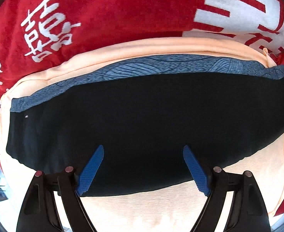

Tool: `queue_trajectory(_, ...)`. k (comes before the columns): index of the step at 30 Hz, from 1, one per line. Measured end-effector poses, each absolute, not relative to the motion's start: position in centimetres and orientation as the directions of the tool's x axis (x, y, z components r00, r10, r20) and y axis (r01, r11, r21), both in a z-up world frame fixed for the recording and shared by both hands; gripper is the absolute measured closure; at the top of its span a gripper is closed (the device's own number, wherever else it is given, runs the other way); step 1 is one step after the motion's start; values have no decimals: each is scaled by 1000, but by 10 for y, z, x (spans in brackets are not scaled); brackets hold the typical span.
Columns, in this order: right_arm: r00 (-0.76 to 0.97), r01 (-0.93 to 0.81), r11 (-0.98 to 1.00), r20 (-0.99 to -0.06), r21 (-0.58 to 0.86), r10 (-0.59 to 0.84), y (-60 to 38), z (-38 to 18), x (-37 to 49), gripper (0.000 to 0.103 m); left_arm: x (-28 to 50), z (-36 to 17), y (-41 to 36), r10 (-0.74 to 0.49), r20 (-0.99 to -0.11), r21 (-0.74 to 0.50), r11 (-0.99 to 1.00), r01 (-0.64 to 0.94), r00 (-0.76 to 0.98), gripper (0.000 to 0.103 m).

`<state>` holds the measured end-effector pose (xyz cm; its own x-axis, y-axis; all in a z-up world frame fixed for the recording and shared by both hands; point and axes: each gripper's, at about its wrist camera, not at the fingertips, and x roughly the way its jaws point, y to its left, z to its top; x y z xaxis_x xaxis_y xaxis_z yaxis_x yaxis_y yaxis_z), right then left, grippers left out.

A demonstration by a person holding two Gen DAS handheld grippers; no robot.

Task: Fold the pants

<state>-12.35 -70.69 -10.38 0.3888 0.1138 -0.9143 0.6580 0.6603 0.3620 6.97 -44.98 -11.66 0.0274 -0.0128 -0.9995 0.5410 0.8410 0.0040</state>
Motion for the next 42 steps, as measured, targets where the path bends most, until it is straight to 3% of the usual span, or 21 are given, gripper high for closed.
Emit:
queue_trajectory(6, 413, 690, 558, -884, 461, 219, -702, -132, -142, 31, 58, -118, -465, -6, -1000, 9, 821, 570, 23, 17)
queue_trajectory(24, 437, 714, 503, -871, 487, 224, -720, -144, -147, 31, 48, -131, -474, 35, -999, 32, 821, 570, 6, 17)
queue_trajectory(42, 590, 708, 438, -805, 555, 65, -733, -151, -157, 31, 40, -134, -484, 37, -996, 76, 812, 579, 79, 17)
